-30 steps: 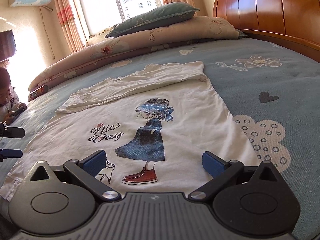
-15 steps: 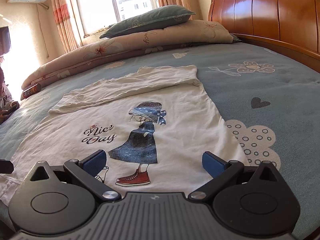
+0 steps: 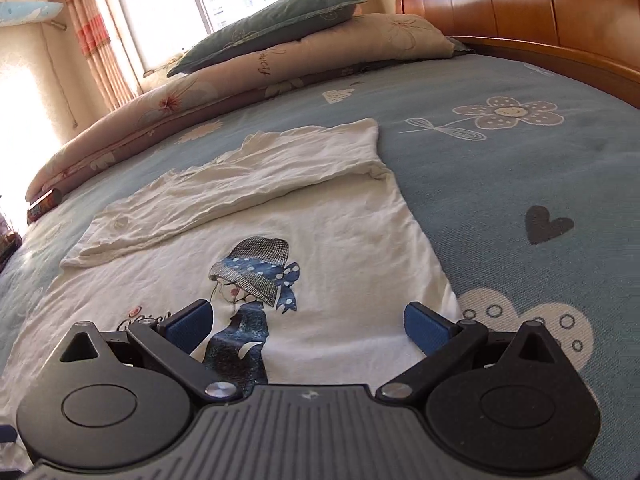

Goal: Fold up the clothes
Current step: 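Press the shirt side edge flat with the right gripper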

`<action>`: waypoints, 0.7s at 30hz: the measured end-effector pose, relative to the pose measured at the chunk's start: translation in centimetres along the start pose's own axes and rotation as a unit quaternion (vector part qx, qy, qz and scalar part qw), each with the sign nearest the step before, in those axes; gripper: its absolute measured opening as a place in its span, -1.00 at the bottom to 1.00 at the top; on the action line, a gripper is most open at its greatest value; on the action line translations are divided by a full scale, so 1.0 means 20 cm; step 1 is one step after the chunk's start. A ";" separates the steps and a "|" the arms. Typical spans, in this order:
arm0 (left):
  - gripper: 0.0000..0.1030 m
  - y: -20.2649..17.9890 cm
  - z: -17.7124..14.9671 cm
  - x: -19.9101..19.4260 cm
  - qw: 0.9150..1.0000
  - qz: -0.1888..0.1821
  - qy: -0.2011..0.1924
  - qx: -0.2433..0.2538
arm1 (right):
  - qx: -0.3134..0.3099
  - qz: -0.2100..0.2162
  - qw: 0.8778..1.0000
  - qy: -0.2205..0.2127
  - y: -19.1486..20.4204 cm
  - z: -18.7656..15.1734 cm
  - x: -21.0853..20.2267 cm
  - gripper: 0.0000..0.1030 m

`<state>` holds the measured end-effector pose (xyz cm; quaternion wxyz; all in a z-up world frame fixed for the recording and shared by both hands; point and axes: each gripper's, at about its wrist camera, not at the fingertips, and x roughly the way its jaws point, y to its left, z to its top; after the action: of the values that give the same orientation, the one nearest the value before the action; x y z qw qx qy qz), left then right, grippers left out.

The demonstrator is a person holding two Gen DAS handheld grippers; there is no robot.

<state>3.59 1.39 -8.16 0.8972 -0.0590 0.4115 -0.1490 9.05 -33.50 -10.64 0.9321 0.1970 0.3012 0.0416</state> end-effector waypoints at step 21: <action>0.98 -0.06 0.03 0.03 1.000 -0.022 0.007 0.012 | -0.020 0.035 0.999 0.025 0.04 0.15 0.08 1.00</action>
<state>4.20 0.10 -7.87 0.8915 -0.0561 0.4144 -0.1743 12.19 -33.53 -9.04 0.9261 0.1872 0.3164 0.0849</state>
